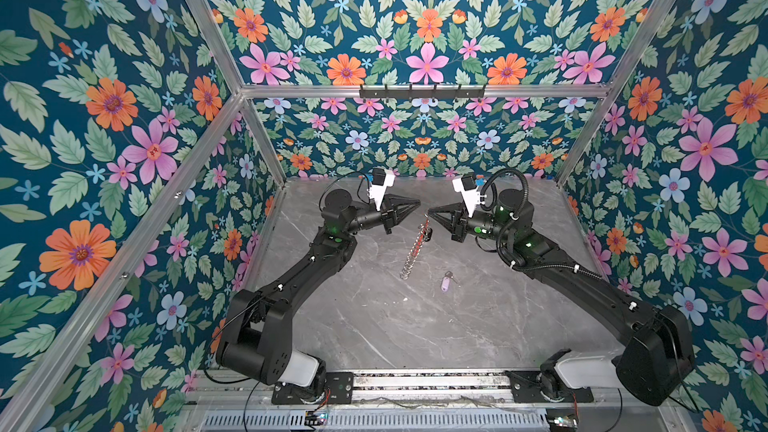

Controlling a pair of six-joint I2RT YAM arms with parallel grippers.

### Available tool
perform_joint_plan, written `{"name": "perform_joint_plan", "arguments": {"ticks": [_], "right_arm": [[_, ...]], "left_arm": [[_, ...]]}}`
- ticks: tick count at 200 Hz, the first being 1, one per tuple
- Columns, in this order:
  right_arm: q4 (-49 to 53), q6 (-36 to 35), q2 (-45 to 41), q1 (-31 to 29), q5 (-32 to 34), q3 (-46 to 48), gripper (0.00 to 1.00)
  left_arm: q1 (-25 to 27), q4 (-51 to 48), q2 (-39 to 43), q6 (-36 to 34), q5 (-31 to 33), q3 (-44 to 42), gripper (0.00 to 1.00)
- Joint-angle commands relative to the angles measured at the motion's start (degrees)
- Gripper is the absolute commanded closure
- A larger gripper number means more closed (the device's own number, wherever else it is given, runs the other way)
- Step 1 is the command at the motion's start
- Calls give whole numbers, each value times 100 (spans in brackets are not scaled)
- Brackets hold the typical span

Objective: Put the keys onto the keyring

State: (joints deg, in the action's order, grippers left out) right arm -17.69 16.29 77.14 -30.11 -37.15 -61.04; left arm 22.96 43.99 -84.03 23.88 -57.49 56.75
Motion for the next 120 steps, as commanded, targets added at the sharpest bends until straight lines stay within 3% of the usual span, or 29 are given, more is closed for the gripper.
{"name": "perform_joint_plan", "arguments": {"ticks": [1,62,120], "right_arm": [[-399,92,-75,-1,-117,13,100],[-503,120,-154,1,-44,38,100],[-646,136,-148,-5,76,30,100]], "left_arm": [[65,13,-65,-120,-164,107,92],[121,332,-114,118,-306,137,87],[112,1136,-163,844,-480,44,83]]}}
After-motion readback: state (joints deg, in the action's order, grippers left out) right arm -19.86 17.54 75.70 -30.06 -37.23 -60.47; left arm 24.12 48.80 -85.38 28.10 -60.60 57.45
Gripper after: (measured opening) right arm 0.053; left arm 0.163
